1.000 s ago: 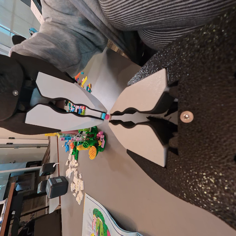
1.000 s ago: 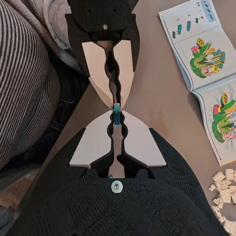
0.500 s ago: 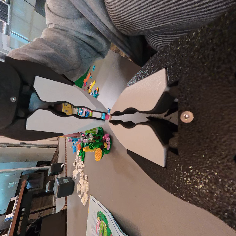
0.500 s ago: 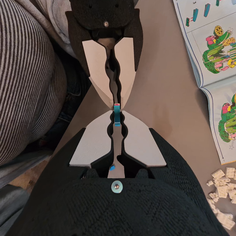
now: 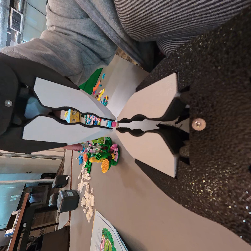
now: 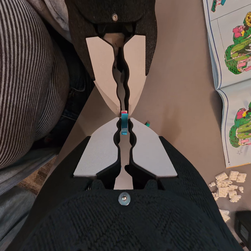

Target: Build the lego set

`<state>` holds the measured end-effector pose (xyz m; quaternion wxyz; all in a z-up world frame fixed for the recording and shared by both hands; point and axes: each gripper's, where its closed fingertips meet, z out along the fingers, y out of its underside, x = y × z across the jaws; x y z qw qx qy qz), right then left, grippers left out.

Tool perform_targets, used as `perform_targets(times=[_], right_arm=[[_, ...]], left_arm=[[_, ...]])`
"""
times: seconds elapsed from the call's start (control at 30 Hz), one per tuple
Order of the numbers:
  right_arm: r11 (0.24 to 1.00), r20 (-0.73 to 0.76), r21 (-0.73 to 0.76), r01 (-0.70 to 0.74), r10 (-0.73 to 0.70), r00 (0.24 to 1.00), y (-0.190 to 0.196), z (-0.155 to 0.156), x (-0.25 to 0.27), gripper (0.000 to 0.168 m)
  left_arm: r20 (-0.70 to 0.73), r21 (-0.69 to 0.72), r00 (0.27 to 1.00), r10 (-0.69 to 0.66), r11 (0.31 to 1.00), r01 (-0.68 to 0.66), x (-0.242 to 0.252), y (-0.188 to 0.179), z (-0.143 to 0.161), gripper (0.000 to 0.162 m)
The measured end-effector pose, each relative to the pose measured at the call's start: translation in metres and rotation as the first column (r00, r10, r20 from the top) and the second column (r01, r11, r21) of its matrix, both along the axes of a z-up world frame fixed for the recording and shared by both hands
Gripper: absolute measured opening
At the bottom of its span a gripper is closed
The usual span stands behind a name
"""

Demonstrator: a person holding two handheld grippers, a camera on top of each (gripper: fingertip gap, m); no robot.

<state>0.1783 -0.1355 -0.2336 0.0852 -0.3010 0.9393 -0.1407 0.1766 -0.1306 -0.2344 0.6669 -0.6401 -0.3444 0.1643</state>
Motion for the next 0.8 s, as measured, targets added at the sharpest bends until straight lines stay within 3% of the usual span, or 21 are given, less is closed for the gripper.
perform_targets(times=[0.8], right_arm=[[1.0,-0.017,-0.019,0.009,-0.01,1.0,-0.0037,0.0025,-0.0004,0.009]], left_arm=[[-0.01,0.006,1.0,0.01,1.0,-0.01,-0.0013,-0.0013,0.0016,0.006]])
